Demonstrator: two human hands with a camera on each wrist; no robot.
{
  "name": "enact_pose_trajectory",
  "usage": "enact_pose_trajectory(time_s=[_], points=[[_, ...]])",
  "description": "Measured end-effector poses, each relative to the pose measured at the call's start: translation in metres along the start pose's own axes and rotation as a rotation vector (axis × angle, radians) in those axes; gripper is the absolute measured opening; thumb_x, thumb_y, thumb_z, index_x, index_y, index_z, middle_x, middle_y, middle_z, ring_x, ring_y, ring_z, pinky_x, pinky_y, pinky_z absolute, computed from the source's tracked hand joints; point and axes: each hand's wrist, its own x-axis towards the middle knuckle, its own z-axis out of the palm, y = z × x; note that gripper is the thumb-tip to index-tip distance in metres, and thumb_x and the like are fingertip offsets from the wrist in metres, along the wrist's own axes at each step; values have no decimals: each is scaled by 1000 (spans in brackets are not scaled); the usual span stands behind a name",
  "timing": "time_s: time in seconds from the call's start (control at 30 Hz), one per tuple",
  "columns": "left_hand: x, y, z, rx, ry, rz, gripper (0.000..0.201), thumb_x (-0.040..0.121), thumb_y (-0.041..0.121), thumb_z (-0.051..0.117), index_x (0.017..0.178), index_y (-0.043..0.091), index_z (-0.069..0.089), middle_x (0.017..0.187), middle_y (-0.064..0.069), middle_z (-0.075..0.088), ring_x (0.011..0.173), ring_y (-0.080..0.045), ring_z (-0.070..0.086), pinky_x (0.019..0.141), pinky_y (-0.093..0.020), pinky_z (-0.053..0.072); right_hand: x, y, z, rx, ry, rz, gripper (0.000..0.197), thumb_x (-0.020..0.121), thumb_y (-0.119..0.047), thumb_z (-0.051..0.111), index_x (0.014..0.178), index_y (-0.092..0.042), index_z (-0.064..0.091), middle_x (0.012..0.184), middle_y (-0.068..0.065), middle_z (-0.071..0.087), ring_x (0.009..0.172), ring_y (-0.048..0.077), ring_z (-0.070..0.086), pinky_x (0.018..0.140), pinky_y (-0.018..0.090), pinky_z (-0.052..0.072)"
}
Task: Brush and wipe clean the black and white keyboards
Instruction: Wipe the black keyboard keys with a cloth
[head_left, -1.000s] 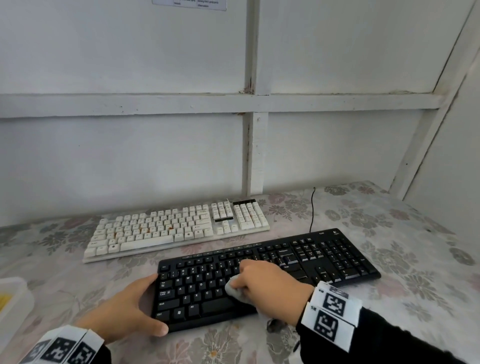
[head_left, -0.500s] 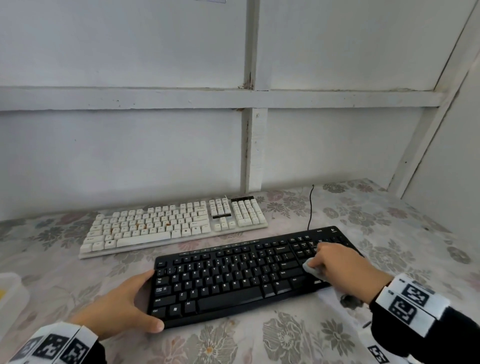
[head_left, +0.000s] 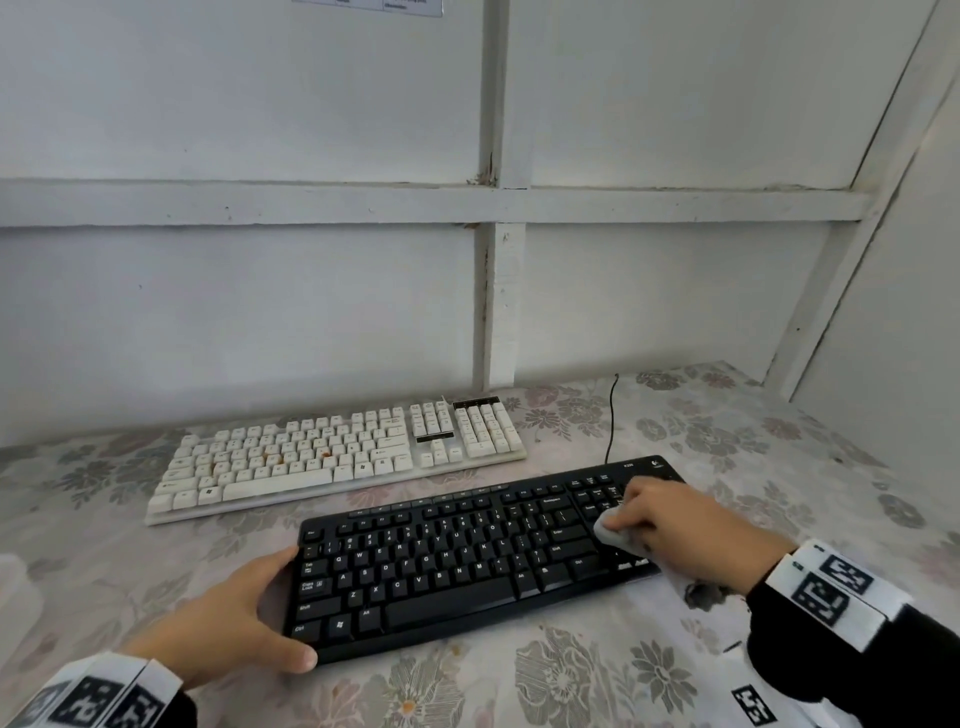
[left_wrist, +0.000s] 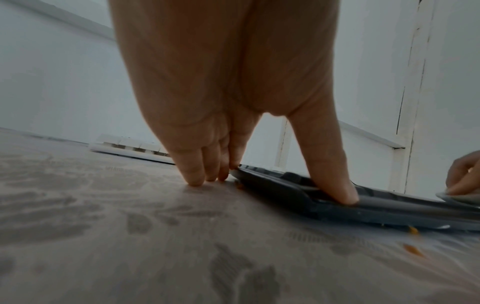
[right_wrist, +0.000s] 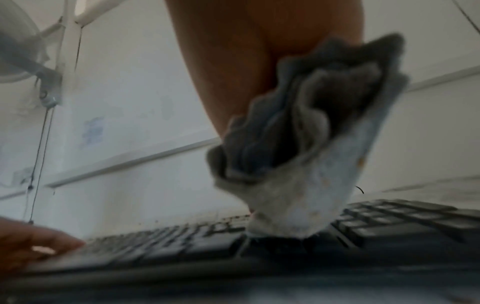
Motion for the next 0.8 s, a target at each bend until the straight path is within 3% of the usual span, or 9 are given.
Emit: enact_pose_trajectory(time_s=[0.07,0.2,0.43,0.5,0.57,0.6,0.67,0.73,0.8], points=[[1,0,0,11,7,-3,135,25,51,92,142,30,29,138,16,43,127,-6,42,110,-37,33,-4,5,7,38,-11,-7,18,92,-17,48,97,-16,66,83,-7,42,72,6,43,62,20,31],[1,0,0,-19,-3,-6,137,25,48,93,143,27,28,137,14,43,125,-6,43,108,-34,36,-15,28,7,-1,52,83,25,96,-25,45,95,-14,66,84,-4,41,67,7,34,58,19,28],[-1,5,1,-29,3,-6,141,21,50,92,144,26,27,139,12,41,127,-8,41,110,-33,33,-26,69,-3,-29,19,237,30,98,-34,43,108,-26,71,91,-1,53,80,16,54,58,18,31],[-1,5,1,-40,7,-15,141,21,48,93,144,25,27,139,12,42,126,-8,42,110,-34,33,-24,73,-2,-43,20,287,33,98,-34,45,105,-16,72,87,1,51,75,17,52,55,17,29],[-2,5,1,-45,-1,-23,138,24,46,93,144,25,27,138,13,43,125,-7,43,109,-34,35,-21,73,-3,-43,51,342,35,97,-34,47,98,-6,69,78,-2,40,64,12,40,52,16,29],[-2,6,1,-47,-7,-19,137,26,45,94,144,25,27,137,14,43,125,-6,43,108,-32,35,-19,70,-5,-21,67,340,33,96,-32,50,95,-4,68,75,-3,37,61,9,36,53,14,31],[-2,9,2,-62,-22,2,135,25,42,94,142,24,29,132,15,45,121,-4,45,102,-24,37,-16,57,-10,79,65,266,27,94,-31,54,91,-11,72,75,-6,45,65,5,44,59,10,33],[-4,14,2,-107,-41,21,134,16,42,93,135,25,35,123,19,49,112,3,48,88,-11,40,-14,37,-13,190,-3,147,24,94,-32,53,93,-18,73,89,-6,52,79,3,51,64,14,37],[-6,17,3,-109,-40,16,136,11,44,92,133,26,35,120,19,49,109,3,49,82,-8,38,-10,18,-7,181,-71,39,20,95,-21,50,98,-16,69,96,-2,55,82,0,49,71,15,38]])
